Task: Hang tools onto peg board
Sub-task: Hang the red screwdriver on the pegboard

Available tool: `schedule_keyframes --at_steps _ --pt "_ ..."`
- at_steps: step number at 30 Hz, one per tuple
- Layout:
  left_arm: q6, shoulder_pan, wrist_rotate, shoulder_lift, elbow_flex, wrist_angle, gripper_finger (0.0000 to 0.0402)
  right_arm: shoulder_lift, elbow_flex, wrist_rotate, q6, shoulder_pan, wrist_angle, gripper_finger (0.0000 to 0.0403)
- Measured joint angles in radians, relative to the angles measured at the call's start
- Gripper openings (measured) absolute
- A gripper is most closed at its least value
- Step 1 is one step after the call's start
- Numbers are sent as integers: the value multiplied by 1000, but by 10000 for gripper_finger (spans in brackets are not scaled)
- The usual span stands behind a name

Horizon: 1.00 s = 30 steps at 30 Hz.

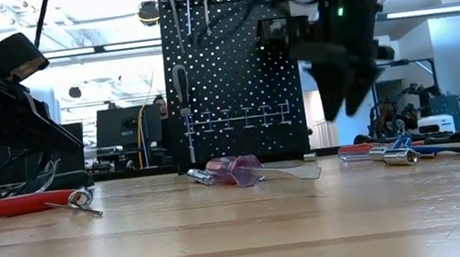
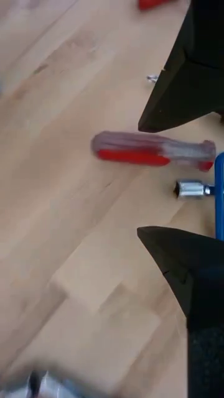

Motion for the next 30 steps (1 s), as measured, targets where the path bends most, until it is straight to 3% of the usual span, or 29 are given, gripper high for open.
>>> schedule_keyframes --at_steps 12,15,20,23,30 --pt "0 0 0 0 0 -5 185 180 5 -103 -91 -134 -38 255" --pt "0 0 1 0 0 -5 185 210 8 -121 -130 -134 -12 214" --pt "0 0 1 0 0 -6 185 222 5 -130 -214 -131 40 98" --pt "2 0 1 0 0 -6 185 208 0 -116 -263 -133 106 91" --pt "1 0 11 0 0 -6 185 117 -5 -47 -335 -103 462 91"
